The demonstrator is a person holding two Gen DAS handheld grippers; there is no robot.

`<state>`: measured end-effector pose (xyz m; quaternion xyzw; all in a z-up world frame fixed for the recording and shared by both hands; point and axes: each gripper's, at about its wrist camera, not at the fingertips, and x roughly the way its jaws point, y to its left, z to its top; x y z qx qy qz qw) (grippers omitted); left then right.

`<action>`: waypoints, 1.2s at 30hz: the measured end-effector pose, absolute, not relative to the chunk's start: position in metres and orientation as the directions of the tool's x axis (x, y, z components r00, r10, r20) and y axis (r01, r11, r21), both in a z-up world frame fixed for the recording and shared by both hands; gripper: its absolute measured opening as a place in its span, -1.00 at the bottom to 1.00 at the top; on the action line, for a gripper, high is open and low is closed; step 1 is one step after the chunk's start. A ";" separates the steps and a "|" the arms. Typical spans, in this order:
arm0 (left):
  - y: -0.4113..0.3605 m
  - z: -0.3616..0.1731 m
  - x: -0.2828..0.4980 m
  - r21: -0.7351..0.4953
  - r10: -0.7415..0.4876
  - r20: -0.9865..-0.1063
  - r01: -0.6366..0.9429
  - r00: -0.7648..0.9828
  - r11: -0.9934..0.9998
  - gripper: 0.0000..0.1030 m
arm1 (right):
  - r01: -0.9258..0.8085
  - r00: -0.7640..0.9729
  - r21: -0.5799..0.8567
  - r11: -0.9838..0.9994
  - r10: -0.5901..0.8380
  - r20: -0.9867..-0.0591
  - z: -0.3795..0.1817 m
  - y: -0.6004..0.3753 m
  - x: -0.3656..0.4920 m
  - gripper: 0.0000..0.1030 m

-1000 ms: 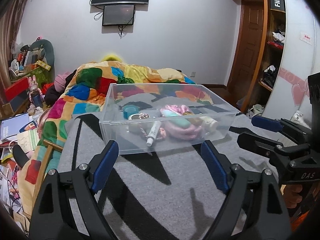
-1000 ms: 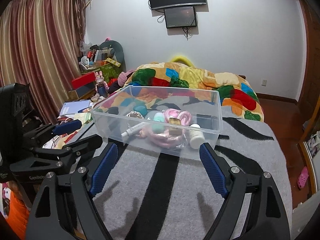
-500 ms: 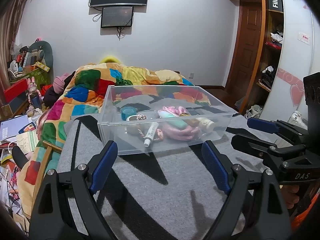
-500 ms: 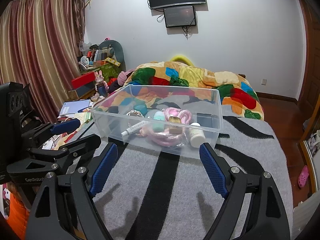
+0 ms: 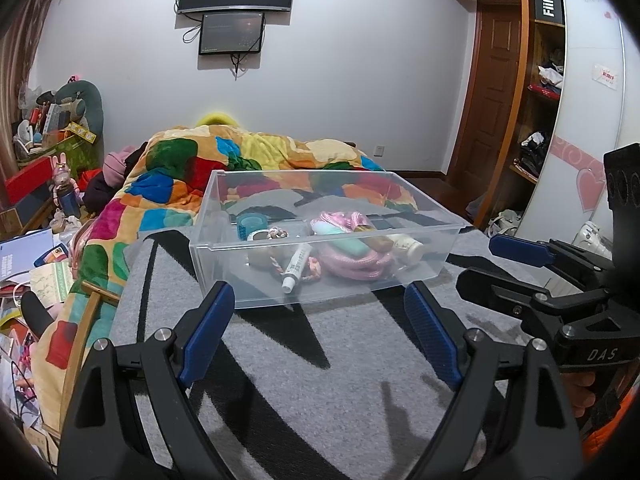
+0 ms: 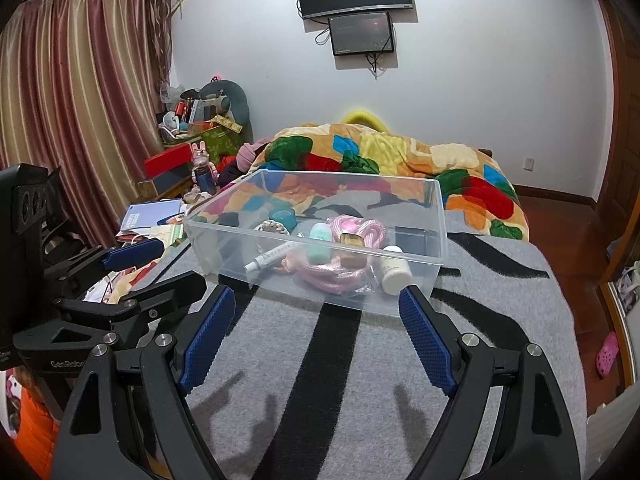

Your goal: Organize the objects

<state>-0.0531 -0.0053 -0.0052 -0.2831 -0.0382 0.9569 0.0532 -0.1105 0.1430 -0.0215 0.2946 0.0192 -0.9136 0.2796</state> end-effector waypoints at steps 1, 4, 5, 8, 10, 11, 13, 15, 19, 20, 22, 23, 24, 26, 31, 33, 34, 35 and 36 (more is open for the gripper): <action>-0.005 -0.005 -0.053 -0.103 0.123 -0.537 -0.080 -0.834 -0.991 0.70 | 0.522 -0.670 0.130 -0.843 -0.500 -0.548 -0.022 0.143 -0.111 0.59; -0.005 -0.005 -0.053 -0.104 0.124 -0.538 -0.080 -0.834 -0.991 0.71 | 0.522 -0.670 0.130 -0.843 -0.500 -0.549 -0.021 0.143 -0.110 0.59; -0.005 -0.005 -0.053 -0.104 0.124 -0.537 -0.081 -0.834 -0.991 0.71 | 0.523 -0.670 0.130 -0.842 -0.500 -0.549 -0.022 0.143 -0.111 0.59; -0.005 -0.005 -0.053 -0.104 0.124 -0.538 -0.081 -0.834 -0.991 0.72 | 0.522 -0.671 0.129 -0.843 -0.500 -0.548 -0.022 0.143 -0.110 0.59; -0.004 -0.005 -0.053 -0.103 0.125 -0.538 -0.082 -0.833 -0.991 0.72 | 0.522 -0.670 0.130 -0.843 -0.500 -0.549 -0.022 0.143 -0.111 0.59; -0.004 -0.005 -0.053 -0.102 0.125 -0.539 -0.082 -0.833 -0.991 0.72 | 0.521 -0.671 0.130 -0.844 -0.499 -0.549 -0.021 0.143 -0.110 0.59; -0.004 -0.005 -0.053 -0.104 0.126 -0.538 -0.083 -0.834 -0.991 0.72 | 0.518 -0.673 0.130 -0.846 -0.496 -0.548 -0.021 0.144 -0.110 0.59; -0.003 -0.005 -0.052 -0.105 0.129 -0.536 -0.086 -0.834 -0.991 0.72 | 0.515 -0.673 0.132 -0.847 -0.495 -0.549 -0.020 0.144 -0.110 0.59; -0.002 -0.005 -0.052 -0.108 0.135 -0.535 -0.090 -0.834 -0.990 0.72 | 0.514 -0.672 0.134 -0.847 -0.496 -0.550 -0.019 0.143 -0.110 0.59; -0.002 -0.005 -0.052 -0.110 0.135 -0.536 -0.090 -0.833 -0.990 0.72 | 0.515 -0.672 0.134 -0.847 -0.496 -0.550 -0.019 0.143 -0.110 0.59; -0.003 -0.005 -0.052 -0.113 0.137 -0.537 -0.089 -0.832 -0.990 0.72 | 0.515 -0.672 0.134 -0.847 -0.496 -0.550 -0.019 0.143 -0.111 0.59; -0.003 -0.005 -0.053 -0.117 0.138 -0.538 -0.089 -0.831 -0.989 0.72 | 0.516 -0.673 0.133 -0.846 -0.496 -0.549 -0.019 0.143 -0.111 0.59; -0.004 -0.005 -0.053 -0.119 0.138 -0.540 -0.087 -0.830 -0.989 0.72 | 0.516 -0.673 0.132 -0.846 -0.496 -0.549 -0.019 0.143 -0.110 0.59; -0.005 -0.005 -0.053 -0.125 0.140 -0.543 -0.085 -0.828 -0.989 0.72 | 0.517 -0.672 0.133 -0.846 -0.497 -0.549 -0.019 0.143 -0.110 0.59; -0.006 -0.006 -0.053 -0.131 0.139 -0.547 -0.080 -0.825 -0.988 0.72 | 0.516 -0.672 0.134 -0.846 -0.496 -0.550 -0.019 0.142 -0.110 0.59; -0.007 -0.006 -0.053 -0.132 0.139 -0.548 -0.079 -0.825 -0.988 0.72 | 0.516 -0.672 0.133 -0.846 -0.496 -0.550 -0.020 0.143 -0.109 0.59; -0.007 -0.006 -0.053 -0.132 0.139 -0.547 -0.079 -0.826 -0.988 0.72 | 0.516 -0.672 0.134 -0.846 -0.497 -0.550 -0.020 0.143 -0.110 0.59; -0.007 -0.006 -0.053 -0.131 0.138 -0.547 -0.078 -0.826 -0.988 0.72 | 0.516 -0.671 0.134 -0.846 -0.497 -0.550 -0.020 0.143 -0.110 0.59; -0.007 -0.006 -0.053 -0.131 0.138 -0.547 -0.078 -0.826 -0.988 0.73 | 0.516 -0.671 0.135 -0.846 -0.497 -0.550 -0.019 0.143 -0.110 0.59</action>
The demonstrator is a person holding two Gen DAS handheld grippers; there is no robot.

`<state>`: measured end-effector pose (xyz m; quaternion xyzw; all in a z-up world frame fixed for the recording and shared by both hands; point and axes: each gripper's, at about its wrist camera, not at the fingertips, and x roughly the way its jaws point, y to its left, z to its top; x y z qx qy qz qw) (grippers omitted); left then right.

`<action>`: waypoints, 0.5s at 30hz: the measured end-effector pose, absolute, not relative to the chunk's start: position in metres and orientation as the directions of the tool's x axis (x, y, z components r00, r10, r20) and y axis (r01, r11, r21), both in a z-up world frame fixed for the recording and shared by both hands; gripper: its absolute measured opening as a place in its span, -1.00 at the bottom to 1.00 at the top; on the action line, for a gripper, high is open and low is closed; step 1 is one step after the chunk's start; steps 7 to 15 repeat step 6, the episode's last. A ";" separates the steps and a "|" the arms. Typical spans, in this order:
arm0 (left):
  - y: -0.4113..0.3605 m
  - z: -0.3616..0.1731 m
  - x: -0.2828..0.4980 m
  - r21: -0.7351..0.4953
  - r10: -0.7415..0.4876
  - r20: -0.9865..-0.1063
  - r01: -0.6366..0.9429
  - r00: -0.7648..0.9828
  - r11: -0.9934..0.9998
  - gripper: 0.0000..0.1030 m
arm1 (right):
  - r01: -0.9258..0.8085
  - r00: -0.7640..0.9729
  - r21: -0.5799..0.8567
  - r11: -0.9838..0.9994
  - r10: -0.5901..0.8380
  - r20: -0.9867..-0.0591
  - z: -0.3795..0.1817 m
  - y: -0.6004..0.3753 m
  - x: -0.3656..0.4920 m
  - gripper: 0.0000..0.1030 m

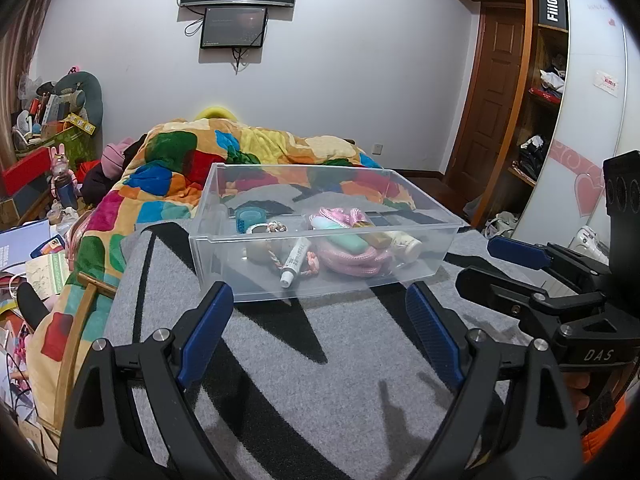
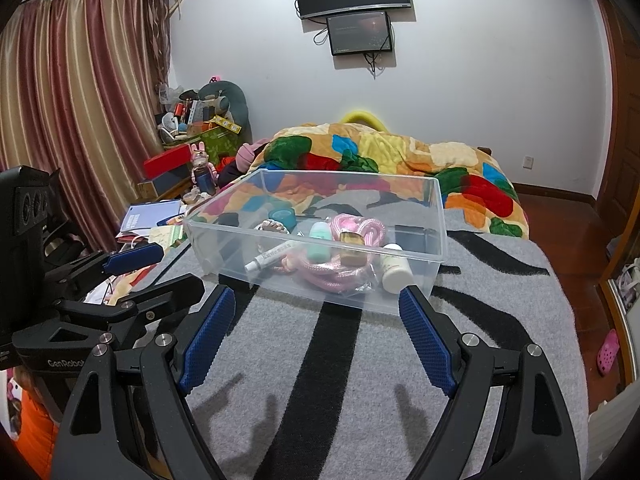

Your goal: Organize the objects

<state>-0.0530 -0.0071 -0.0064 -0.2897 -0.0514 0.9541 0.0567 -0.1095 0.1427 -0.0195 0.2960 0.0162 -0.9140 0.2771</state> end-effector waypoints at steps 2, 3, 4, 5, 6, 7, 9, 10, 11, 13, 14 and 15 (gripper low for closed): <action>-0.007 -0.006 -0.053 -0.130 0.138 -0.545 -0.079 -0.827 -0.988 0.73 | 0.517 -0.671 0.134 -0.845 -0.497 -0.550 -0.020 0.142 -0.109 0.59; -0.007 -0.006 -0.052 -0.130 0.139 -0.543 -0.081 -0.828 -0.988 0.73 | 0.517 -0.671 0.134 -0.846 -0.497 -0.550 -0.020 0.143 -0.109 0.59; -0.008 -0.006 -0.051 -0.131 0.143 -0.541 -0.084 -0.829 -0.988 0.73 | 0.517 -0.671 0.134 -0.845 -0.497 -0.550 -0.020 0.143 -0.109 0.59; -0.008 -0.005 -0.051 -0.133 0.143 -0.539 -0.084 -0.830 -0.988 0.73 | 0.517 -0.671 0.134 -0.845 -0.497 -0.550 -0.020 0.143 -0.109 0.59; -0.008 -0.005 -0.050 -0.133 0.141 -0.539 -0.081 -0.831 -0.988 0.75 | 0.516 -0.671 0.134 -0.846 -0.497 -0.550 -0.020 0.143 -0.109 0.59; -0.008 -0.005 -0.050 -0.133 0.141 -0.539 -0.081 -0.831 -0.988 0.75 | 0.516 -0.671 0.134 -0.846 -0.497 -0.550 -0.020 0.143 -0.109 0.59; -0.008 -0.005 -0.050 -0.133 0.141 -0.539 -0.081 -0.831 -0.988 0.75 | 0.516 -0.671 0.134 -0.846 -0.497 -0.550 -0.020 0.143 -0.109 0.59; -0.008 -0.005 -0.050 -0.133 0.141 -0.539 -0.081 -0.831 -0.988 0.75 | 0.516 -0.671 0.134 -0.846 -0.497 -0.550 -0.020 0.143 -0.109 0.59; -0.008 -0.005 -0.050 -0.133 0.141 -0.539 -0.081 -0.831 -0.988 0.75 | 0.516 -0.671 0.134 -0.846 -0.497 -0.550 -0.020 0.143 -0.109 0.59; -0.008 -0.005 -0.050 -0.133 0.141 -0.539 -0.081 -0.831 -0.988 0.75 | 0.516 -0.671 0.134 -0.846 -0.497 -0.550 -0.020 0.143 -0.109 0.59; -0.008 -0.005 -0.050 -0.133 0.141 -0.539 -0.081 -0.831 -0.988 0.75 | 0.516 -0.671 0.134 -0.846 -0.497 -0.550 -0.020 0.143 -0.109 0.59; -0.008 -0.005 -0.050 -0.133 0.141 -0.539 -0.081 -0.831 -0.988 0.75 | 0.516 -0.671 0.134 -0.846 -0.497 -0.550 -0.020 0.143 -0.109 0.59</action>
